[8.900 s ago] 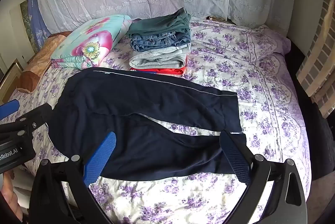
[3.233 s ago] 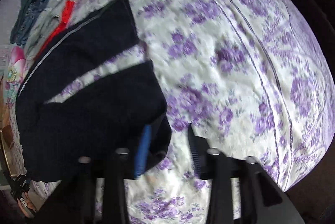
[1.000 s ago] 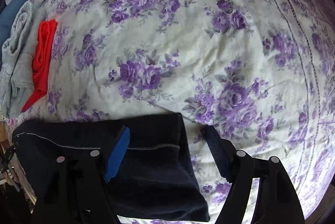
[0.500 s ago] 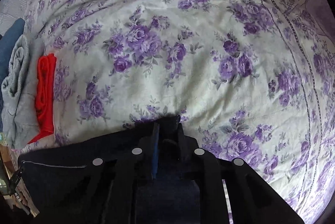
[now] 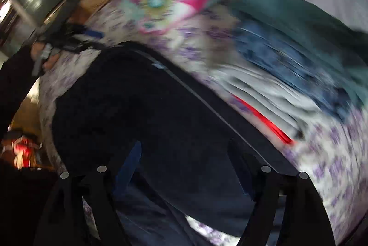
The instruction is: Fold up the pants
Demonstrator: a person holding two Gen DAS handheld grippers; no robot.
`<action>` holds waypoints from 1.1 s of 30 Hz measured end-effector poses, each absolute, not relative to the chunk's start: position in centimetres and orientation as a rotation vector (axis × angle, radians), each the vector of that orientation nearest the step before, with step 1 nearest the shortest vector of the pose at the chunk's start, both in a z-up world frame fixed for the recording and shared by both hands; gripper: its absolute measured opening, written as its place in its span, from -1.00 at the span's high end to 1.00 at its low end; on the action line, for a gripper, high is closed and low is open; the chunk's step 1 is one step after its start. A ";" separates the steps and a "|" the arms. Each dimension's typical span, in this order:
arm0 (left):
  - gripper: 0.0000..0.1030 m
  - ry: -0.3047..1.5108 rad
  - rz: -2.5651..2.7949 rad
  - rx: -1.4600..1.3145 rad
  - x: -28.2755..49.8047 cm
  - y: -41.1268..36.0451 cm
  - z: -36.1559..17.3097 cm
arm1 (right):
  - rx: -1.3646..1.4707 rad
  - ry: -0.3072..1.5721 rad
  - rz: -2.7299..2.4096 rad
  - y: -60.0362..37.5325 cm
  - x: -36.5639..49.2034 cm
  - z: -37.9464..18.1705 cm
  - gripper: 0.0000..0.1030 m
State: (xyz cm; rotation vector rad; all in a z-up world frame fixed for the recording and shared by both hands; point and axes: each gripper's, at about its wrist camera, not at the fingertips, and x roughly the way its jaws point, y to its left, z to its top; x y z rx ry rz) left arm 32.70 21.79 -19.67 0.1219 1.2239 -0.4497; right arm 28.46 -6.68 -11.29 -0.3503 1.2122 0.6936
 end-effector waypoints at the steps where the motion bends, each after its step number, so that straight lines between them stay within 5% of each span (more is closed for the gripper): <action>1: -0.31 1.236 -0.473 0.125 32.7 21.6 -20.2 | -0.417 1.211 0.755 -3.4 29.0 -12.1 -0.51; 9: -0.26 1.314 -0.538 0.127 35.6 21.7 -24.3 | -0.501 1.298 0.779 7.3 38.4 -19.2 -0.51; 10: -0.16 1.318 -0.551 0.118 35.7 21.7 -24.5 | -0.496 1.312 0.765 6.9 39.1 -20.1 -0.51; 12: 0.45 1.337 -0.609 0.114 35.8 21.3 -25.0 | -0.509 1.343 0.737 6.9 40.6 -21.9 -0.51; 15: 0.54 1.320 -0.633 0.165 35.6 20.7 -25.6 | -0.529 1.391 0.725 7.0 41.8 -24.4 -0.48; 16: 0.56 1.321 -0.637 0.165 35.8 20.6 -25.9 | -0.542 1.396 0.737 7.2 41.8 -25.0 -0.38; 18: 0.67 1.318 -0.647 0.157 36.0 20.5 -26.0 | -0.495 1.453 0.775 7.4 41.7 -25.6 0.68; 19: 0.70 1.312 -0.650 0.165 36.0 20.5 -25.8 | -0.465 1.469 0.792 7.2 41.4 -25.4 0.80; 33: 0.73 1.199 -0.608 0.331 27.4 20.1 -17.1 | -0.433 1.284 0.915 6.3 28.5 -13.5 0.84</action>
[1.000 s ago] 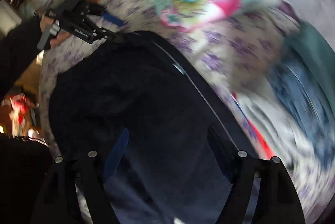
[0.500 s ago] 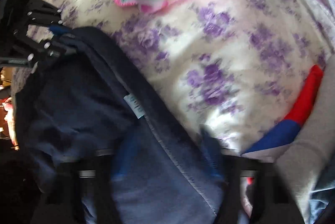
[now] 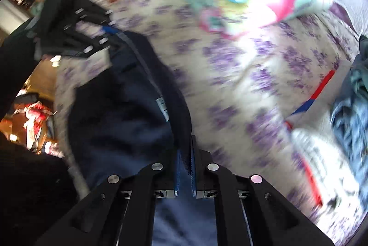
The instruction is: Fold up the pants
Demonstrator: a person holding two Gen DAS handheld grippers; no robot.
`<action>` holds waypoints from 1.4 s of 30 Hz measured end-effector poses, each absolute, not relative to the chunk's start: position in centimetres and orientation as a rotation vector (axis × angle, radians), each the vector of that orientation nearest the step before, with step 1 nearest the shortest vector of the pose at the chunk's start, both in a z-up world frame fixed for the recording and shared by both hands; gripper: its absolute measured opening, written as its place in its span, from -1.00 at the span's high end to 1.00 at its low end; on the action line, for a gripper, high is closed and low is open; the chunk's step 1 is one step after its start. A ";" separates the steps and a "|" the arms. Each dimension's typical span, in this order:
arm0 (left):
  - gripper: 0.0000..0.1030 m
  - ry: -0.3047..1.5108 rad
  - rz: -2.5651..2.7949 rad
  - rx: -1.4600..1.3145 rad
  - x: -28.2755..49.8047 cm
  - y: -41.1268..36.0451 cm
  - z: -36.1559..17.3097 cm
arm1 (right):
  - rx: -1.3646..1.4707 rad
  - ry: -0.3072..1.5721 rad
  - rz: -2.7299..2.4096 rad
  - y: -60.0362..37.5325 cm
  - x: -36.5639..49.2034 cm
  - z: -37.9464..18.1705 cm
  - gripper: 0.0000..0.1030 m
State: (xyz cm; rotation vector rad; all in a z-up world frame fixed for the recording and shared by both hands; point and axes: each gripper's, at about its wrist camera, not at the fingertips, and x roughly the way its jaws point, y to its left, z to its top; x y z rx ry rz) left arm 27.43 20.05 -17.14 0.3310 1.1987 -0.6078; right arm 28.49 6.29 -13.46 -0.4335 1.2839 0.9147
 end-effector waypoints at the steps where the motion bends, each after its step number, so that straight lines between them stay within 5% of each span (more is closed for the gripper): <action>1: 0.73 1.191 -0.605 0.338 26.1 20.2 -16.5 | -0.431 1.280 0.933 6.0 26.3 -12.8 0.84; 7: 0.73 1.241 -0.580 0.379 16.4 21.0 -16.7 | -0.333 1.327 1.008 4.5 16.3 -12.5 0.84; 20: 0.67 1.345 -0.508 0.346 9.3 23.3 -25.4 | -0.279 1.504 0.875 8.9 6.8 -24.8 0.83; 28: 0.49 1.334 -0.601 0.332 4.7 25.5 -21.9 | -0.291 1.502 0.883 8.9 6.6 -24.9 0.83; 30: -0.05 1.311 -0.561 0.335 4.5 26.3 -21.1 | -0.285 1.504 0.870 8.8 6.8 -25.3 0.83; 31: -0.14 1.285 -0.500 0.329 4.9 27.2 -20.7 | -0.284 1.503 0.868 8.8 6.7 -25.2 0.83; 38: -0.16 1.180 -0.456 -0.071 7.8 29.2 -17.4 | -0.285 1.496 0.868 8.3 7.1 -25.3 0.83; 42: -0.10 1.265 -0.250 -0.217 8.4 26.3 -19.2 | -0.277 1.491 0.861 8.5 6.7 -25.3 0.82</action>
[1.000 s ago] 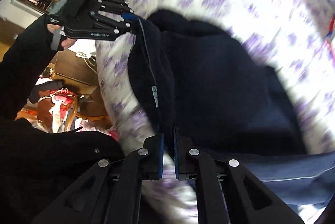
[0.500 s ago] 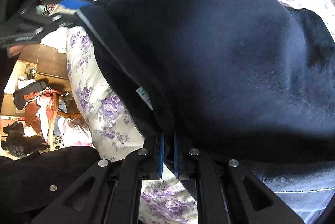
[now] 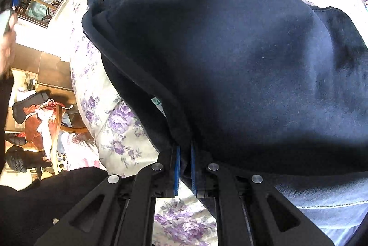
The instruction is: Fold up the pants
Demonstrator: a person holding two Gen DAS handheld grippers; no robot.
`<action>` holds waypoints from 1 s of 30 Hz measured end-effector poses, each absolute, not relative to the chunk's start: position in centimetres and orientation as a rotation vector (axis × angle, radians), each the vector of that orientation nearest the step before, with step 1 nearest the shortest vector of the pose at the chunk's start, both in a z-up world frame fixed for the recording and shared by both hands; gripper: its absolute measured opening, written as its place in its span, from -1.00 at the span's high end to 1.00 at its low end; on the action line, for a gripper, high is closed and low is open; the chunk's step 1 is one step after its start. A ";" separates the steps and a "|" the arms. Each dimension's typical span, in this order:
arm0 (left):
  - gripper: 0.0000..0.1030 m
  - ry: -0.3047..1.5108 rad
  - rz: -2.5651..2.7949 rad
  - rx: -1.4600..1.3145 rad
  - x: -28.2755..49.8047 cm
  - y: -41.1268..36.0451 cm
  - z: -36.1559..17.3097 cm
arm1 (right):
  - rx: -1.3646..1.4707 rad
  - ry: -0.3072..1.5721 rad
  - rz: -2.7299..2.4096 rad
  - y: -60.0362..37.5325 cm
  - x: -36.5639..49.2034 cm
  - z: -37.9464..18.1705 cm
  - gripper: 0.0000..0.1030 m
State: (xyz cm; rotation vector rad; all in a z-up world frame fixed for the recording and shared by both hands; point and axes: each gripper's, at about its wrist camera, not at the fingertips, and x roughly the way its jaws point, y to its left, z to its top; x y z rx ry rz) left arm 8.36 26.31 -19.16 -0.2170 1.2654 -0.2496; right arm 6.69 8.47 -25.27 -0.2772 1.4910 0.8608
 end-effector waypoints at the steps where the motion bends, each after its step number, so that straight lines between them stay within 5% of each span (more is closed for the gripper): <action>1: -0.01 1.285 -0.216 -0.242 7.9 25.6 -19.8 | -0.274 1.491 0.861 8.4 6.6 -25.1 0.80; 2: 0.18 1.291 -0.195 -0.281 7.6 25.1 -20.4 | -0.274 1.490 0.865 8.4 6.4 -24.9 0.78; 8: 0.52 1.363 -0.002 -0.327 6.0 24.4 -26.6 | -0.284 1.489 0.892 7.9 5.4 -24.6 0.71; 12: 0.54 1.326 -0.039 -0.405 5.8 25.6 -26.8 | -0.292 1.505 0.933 8.1 4.6 -23.9 0.33; 18: 0.55 1.327 -0.016 -0.323 5.8 24.9 -26.4 | -0.215 1.449 0.909 4.8 5.9 -19.1 0.24; 20: 0.55 1.325 -0.005 -0.300 5.8 24.6 -26.4 | -0.160 1.435 0.738 0.4 9.4 -17.5 -0.18; 21: 0.55 1.324 0.001 -0.294 5.9 24.4 -26.5 | -0.127 1.433 0.633 -2.2 11.5 -16.9 -0.24; 30: 0.55 1.324 0.025 -0.290 6.1 24.4 -26.3 | 0.178 1.571 -0.117 -21.7 27.1 -18.9 -0.34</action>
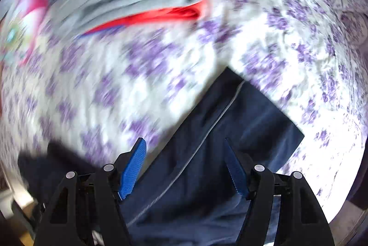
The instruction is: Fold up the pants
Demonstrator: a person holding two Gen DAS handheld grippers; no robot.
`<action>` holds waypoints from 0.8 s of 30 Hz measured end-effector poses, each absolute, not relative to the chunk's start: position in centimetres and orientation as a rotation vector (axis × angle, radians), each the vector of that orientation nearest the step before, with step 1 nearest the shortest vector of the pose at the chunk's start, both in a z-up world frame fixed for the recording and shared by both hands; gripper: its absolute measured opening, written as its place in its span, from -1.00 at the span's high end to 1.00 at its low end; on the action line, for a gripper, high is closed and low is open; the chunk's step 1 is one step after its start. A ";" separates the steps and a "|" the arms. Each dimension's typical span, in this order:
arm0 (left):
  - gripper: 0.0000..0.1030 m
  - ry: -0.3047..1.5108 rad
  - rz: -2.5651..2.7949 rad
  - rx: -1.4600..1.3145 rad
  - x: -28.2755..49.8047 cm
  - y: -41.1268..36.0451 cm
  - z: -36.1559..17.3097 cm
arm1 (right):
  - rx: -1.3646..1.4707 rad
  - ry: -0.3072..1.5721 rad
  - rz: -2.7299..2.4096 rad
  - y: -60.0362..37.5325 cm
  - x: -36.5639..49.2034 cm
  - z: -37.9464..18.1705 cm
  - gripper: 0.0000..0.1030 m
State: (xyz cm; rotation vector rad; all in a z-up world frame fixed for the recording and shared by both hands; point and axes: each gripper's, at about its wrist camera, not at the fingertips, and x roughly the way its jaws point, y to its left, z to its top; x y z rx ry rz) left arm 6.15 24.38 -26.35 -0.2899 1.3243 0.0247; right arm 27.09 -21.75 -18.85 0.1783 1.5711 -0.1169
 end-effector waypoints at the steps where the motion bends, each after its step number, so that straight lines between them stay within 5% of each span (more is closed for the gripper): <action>1: 0.55 1.324 0.021 -0.293 6.2 24.4 -26.4 | 0.204 1.586 -0.127 -22.1 27.8 -19.3 -0.34; 14: 0.55 1.313 -0.013 -0.340 6.0 25.5 -26.5 | 0.211 1.693 -0.310 -23.7 28.9 -25.4 -0.15; 15: 0.55 1.315 -0.015 -0.343 6.0 25.6 -26.5 | 0.215 1.677 -0.306 -23.7 28.3 -25.4 0.00; 16: 0.55 1.316 -0.017 -0.346 6.0 25.6 -26.5 | 0.222 1.659 -0.291 -24.0 27.9 -25.2 0.44; 17: 0.55 1.317 -0.020 -0.352 6.0 25.7 -26.5 | 0.243 1.645 -0.267 -24.3 27.6 -24.6 0.55; 20: 0.55 1.322 -0.021 -0.346 6.2 25.6 -26.6 | 0.300 1.590 -0.197 -26.2 25.3 -22.3 0.82; 24: 0.55 1.342 -0.023 -0.310 6.5 25.3 -25.9 | 0.369 1.474 -0.115 -29.7 19.0 -17.3 0.84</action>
